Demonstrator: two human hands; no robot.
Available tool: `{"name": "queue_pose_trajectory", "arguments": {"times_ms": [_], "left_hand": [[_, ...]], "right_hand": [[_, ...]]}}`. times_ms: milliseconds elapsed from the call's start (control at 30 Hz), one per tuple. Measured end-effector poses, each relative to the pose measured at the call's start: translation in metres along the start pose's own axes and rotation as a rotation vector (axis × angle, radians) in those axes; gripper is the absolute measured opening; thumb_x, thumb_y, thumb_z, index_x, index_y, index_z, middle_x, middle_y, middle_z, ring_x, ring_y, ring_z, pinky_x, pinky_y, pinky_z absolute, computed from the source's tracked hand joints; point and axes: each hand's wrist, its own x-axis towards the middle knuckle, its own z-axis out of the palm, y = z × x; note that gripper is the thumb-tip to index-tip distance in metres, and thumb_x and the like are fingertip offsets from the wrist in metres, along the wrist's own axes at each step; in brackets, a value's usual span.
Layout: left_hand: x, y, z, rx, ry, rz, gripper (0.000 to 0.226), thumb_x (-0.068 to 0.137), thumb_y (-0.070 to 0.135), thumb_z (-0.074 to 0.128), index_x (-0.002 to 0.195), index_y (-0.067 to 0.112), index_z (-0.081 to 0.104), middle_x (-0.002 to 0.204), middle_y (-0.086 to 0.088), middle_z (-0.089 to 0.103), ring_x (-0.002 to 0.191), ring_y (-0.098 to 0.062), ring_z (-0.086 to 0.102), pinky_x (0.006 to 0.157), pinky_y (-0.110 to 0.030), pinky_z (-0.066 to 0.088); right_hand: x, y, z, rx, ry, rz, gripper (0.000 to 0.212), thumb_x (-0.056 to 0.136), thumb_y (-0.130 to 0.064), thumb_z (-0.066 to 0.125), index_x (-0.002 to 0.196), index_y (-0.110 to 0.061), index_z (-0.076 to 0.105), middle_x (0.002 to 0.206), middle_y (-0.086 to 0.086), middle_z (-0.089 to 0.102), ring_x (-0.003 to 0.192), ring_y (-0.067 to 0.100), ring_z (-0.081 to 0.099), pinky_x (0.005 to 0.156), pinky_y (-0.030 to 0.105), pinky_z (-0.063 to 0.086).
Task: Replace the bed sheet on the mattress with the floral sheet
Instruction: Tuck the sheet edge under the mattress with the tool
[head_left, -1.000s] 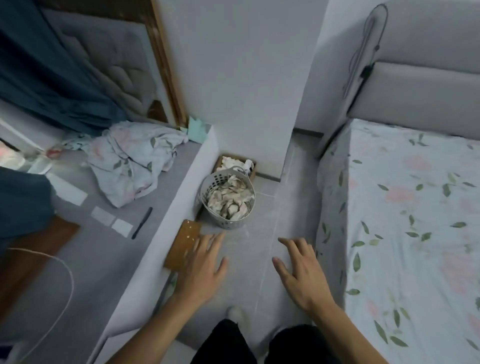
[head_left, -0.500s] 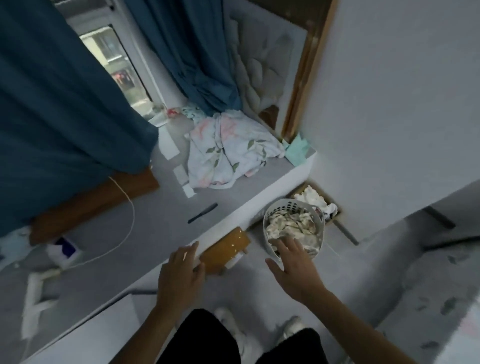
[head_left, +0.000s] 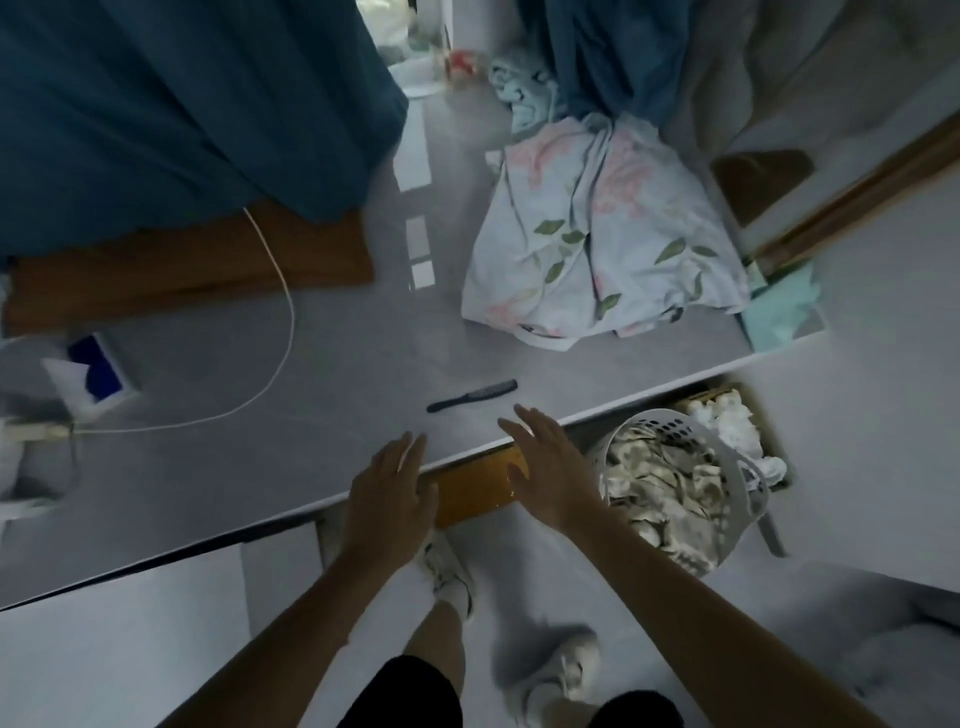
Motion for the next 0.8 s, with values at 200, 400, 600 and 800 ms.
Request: {"name": "queue_pose_trajectory", "arguments": {"times_ms": [200,400,600,800], "left_hand": [[0.101,-0.049,0.075,0.073,-0.132,-0.006,0.074,0.104,0.039,0.054,0.165,0.017,0.019,0.171,-0.005,0.022,0.156,-0.027,0.025,0.120,-0.046,0.034],[0.137,-0.065,0.118,0.150,-0.037,0.040,0.072,0.098,0.040,0.063,0.159,0.017,0.034,0.157,-0.009,0.042,0.142,-0.029,0.041,0.101,-0.046,0.051],[0.149,-0.051,0.130,0.238,0.020,0.110,0.041,0.089,0.039,0.075,0.118,0.016,0.059,0.119,-0.009,0.054,0.107,-0.026,0.053,0.073,-0.036,0.049],[0.154,-0.037,0.138,0.257,0.002,0.189,0.021,0.090,0.021,0.074,0.095,0.016,0.055,0.097,-0.006,0.056,0.090,-0.027,0.054,0.063,-0.034,0.037]], "right_hand": [[0.105,0.044,0.079,-0.160,-0.158,0.027,0.086,0.096,-0.030,0.065,0.165,-0.024,0.014,0.174,0.000,0.000,0.160,0.023,-0.005,0.122,0.042,0.030],[0.111,0.079,0.122,-0.212,-0.038,-0.068,0.076,0.095,-0.034,0.060,0.162,-0.020,0.028,0.170,0.005,0.022,0.158,0.031,0.013,0.123,0.047,0.023],[0.106,0.093,0.129,-0.212,0.132,-0.141,0.027,0.098,-0.027,0.062,0.124,-0.023,0.062,0.123,-0.002,0.056,0.113,0.023,0.049,0.094,0.042,0.047],[0.110,0.105,0.134,-0.175,0.129,-0.165,0.016,0.092,-0.022,0.067,0.106,-0.015,0.063,0.106,0.005,0.057,0.100,0.027,0.051,0.083,0.043,0.047]]}}
